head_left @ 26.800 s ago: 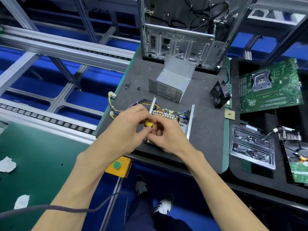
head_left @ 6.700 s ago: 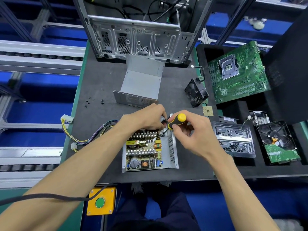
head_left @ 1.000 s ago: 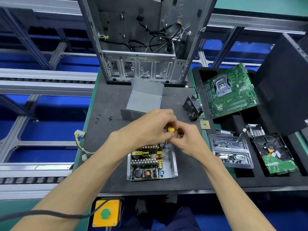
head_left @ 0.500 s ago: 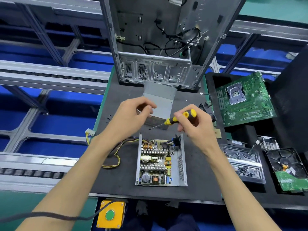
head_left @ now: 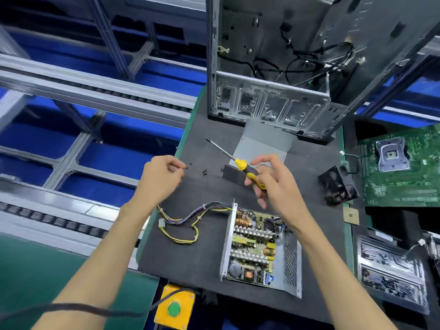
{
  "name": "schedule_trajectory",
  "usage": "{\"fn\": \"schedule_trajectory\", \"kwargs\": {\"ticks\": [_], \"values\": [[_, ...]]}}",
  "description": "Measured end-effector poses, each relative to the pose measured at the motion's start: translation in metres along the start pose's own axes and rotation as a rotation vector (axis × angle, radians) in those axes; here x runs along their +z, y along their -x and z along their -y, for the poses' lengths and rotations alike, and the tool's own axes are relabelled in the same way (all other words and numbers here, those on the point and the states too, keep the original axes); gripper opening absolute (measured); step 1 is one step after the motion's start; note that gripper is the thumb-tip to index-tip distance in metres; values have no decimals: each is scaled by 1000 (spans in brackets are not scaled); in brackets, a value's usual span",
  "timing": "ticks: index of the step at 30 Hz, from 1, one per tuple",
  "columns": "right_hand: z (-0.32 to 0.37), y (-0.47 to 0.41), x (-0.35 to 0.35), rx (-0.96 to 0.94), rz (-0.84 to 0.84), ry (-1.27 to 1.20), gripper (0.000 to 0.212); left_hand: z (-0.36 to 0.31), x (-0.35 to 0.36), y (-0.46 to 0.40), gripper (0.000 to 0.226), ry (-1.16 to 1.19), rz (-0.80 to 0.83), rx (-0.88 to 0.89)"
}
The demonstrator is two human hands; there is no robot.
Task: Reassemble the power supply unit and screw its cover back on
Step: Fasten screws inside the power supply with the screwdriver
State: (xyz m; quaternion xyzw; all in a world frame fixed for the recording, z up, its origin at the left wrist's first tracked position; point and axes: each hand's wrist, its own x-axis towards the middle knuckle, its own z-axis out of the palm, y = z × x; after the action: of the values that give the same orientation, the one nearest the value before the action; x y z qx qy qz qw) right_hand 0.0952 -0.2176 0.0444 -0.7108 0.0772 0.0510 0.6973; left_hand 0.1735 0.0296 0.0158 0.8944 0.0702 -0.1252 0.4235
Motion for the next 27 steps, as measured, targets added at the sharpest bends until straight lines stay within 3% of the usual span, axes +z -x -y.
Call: {"fn": "schedule_trajectory", "kwargs": {"ticks": [4,8,12,20,23,27], "values": [[-7,-9,7,-14,47,99,40,18,8,-6,21,-108,-27,-36],[-9,-12,7,-85,32,249,20,25,21,-14,12,-176,3,-22],[-10,-13,3,-109,-7,276,15,25,29,-22,4,-223,-32,-4],[-10,-8,-16,-87,-119,221,26,-29,48,10,28,-171,-18,223],[-9,-2,-29,-109,-184,190,29,-60,57,41,30,-55,62,351],[-12,9,-45,-122,-280,201,22,-92,86,78,22,-77,330,391]]}}
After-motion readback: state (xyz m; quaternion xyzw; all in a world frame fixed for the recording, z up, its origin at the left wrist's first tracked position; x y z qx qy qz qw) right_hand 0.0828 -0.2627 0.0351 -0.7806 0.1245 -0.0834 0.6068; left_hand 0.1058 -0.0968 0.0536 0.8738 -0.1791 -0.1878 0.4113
